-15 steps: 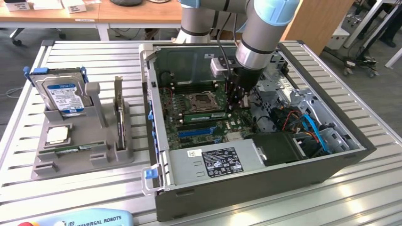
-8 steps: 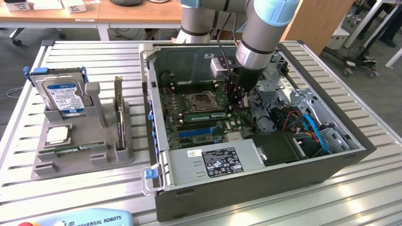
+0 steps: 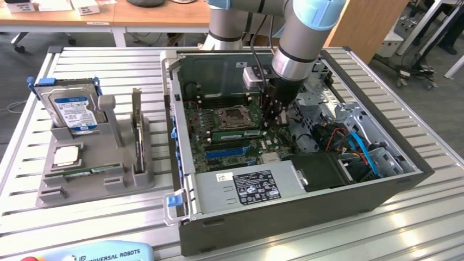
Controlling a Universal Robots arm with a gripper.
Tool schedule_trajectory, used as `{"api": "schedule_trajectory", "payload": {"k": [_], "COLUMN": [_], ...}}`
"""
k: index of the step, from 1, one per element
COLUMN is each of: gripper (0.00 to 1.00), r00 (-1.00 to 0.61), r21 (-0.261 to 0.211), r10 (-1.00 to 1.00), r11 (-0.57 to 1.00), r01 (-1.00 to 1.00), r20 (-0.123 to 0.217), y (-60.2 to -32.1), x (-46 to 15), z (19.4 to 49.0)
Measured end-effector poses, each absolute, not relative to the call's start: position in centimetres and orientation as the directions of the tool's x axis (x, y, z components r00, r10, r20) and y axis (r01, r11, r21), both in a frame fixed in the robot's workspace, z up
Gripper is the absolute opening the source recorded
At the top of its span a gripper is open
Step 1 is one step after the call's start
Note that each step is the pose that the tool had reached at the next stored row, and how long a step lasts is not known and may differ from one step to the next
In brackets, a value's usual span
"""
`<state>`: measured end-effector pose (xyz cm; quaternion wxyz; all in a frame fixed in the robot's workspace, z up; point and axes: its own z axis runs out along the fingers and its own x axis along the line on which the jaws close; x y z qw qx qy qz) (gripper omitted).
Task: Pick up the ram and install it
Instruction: 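Press down the ram until it locks into place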
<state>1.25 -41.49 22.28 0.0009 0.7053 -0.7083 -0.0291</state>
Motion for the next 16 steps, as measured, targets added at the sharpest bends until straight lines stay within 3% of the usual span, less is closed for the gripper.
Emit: {"api": "schedule_trajectory", "payload": {"k": [16], "gripper": [0.1], "r00": [-0.005], "r21": [0.043], "r10": [-0.999], "r11": [0.004], "r01": [-0.999], "r20": [-0.039], "y": [-41.5], "x": [1.3], "z": [23.8]}}
